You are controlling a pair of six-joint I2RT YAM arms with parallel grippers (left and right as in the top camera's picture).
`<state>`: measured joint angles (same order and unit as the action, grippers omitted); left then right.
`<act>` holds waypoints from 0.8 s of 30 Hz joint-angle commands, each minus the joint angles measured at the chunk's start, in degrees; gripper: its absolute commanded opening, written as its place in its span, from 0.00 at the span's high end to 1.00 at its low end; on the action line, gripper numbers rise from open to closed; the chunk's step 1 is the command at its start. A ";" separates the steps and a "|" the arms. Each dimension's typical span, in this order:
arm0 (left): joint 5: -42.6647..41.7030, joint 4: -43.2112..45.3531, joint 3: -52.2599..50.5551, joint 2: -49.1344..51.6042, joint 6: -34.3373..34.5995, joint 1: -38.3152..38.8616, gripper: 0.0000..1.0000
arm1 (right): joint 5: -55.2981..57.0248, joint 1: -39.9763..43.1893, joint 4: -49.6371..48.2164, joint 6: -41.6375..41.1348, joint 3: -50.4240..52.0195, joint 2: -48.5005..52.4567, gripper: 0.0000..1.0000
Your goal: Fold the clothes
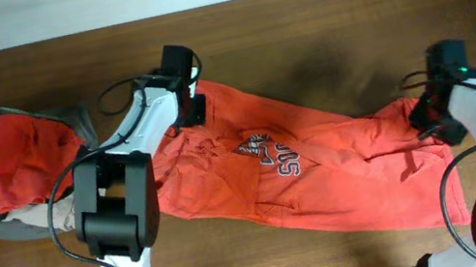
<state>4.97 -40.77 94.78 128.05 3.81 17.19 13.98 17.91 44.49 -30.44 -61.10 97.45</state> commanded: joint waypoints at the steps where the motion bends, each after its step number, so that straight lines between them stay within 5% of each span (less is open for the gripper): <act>1: 3.02 -2.21 -2.05 4.17 2.64 -2.67 1.00 | -10.71 3.21 -1.60 7.02 -0.59 -0.35 0.56; 5: 3.02 -2.80 -2.05 4.17 2.62 -2.73 1.00 | -29.68 3.34 -2.67 19.50 -2.89 -0.35 0.51; 19: 2.99 -2.97 -2.05 4.17 2.62 -2.73 1.00 | -25.31 3.06 -10.75 19.50 -2.54 7.52 0.44; 21: 2.99 -2.99 -2.05 4.17 2.62 -2.71 1.00 | -24.17 3.06 -11.34 19.50 -2.54 9.14 0.49; 24: 2.99 -2.99 -2.05 4.17 2.62 -2.73 1.00 | -19.76 3.08 -11.23 19.30 -2.54 9.79 0.69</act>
<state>5.02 -42.04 95.04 128.05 5.67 15.77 -10.15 21.21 33.34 -11.29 -62.85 106.30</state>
